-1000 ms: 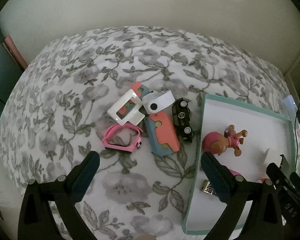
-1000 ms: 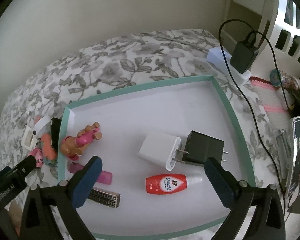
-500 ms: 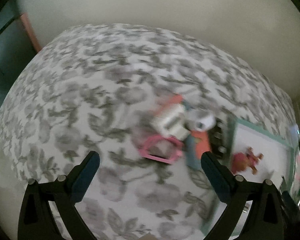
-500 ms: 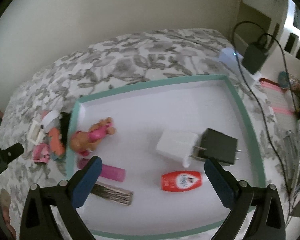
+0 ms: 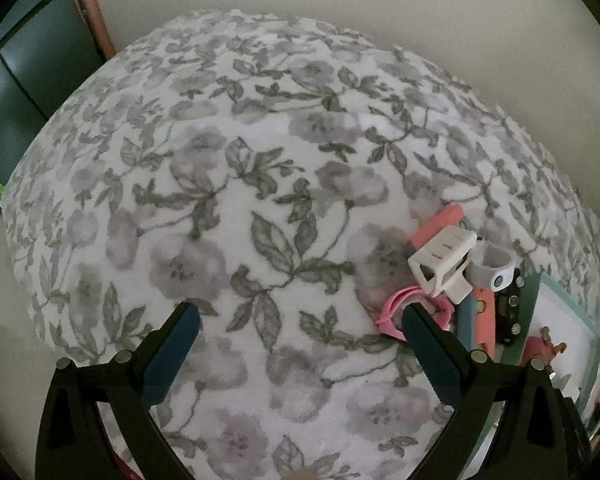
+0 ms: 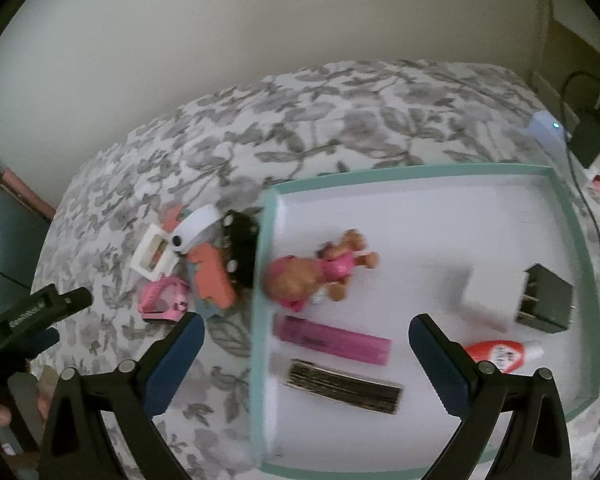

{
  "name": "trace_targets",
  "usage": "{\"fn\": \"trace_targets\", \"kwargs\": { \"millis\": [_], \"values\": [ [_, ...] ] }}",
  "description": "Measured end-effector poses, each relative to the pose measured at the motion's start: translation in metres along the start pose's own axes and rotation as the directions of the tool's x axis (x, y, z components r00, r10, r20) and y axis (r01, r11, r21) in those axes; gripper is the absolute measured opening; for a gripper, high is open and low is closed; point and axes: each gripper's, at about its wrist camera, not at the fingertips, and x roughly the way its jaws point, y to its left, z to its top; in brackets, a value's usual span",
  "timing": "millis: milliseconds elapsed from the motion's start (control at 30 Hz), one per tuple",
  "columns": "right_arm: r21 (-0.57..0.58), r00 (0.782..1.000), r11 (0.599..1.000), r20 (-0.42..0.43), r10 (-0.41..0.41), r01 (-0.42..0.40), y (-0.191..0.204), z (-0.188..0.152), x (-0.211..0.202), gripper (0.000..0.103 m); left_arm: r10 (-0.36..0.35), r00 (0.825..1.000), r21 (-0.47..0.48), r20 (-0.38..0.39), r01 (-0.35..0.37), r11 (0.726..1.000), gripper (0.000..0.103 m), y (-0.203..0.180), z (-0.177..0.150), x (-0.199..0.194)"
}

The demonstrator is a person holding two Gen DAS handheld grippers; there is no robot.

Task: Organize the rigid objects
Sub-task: 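Move the left tool to the pink watch band while the right tool approaches the black toy car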

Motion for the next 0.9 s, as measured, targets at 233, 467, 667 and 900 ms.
{"fn": "trace_targets", "kwargs": {
  "millis": [233,467,667,900],
  "values": [
    [-0.060,0.999,0.998,-0.030,-0.011,0.009,0.024,0.001,0.019,0.103,-0.012,0.999,0.071,-0.045,0.015,0.997,0.101,-0.019,0.002,0.025],
    [-0.069,0.999,0.997,-0.041,-0.032,0.029,0.028,0.008,0.033,0.103,-0.038,0.998,0.174,-0.050,0.046,0.984,0.101,-0.042,0.001,0.035],
    [-0.060,0.999,0.998,-0.030,-0.036,0.035,0.026,0.016,0.036,0.103,-0.068,0.995,0.283,-0.072,0.086,0.955,0.101,-0.072,-0.009,0.040],
    [-0.034,0.999,0.999,-0.026,-0.033,0.032,0.018,0.021,0.036,0.103,-0.058,0.994,0.322,-0.096,0.086,0.943,0.101,-0.090,-0.018,0.053]
  ]
}}
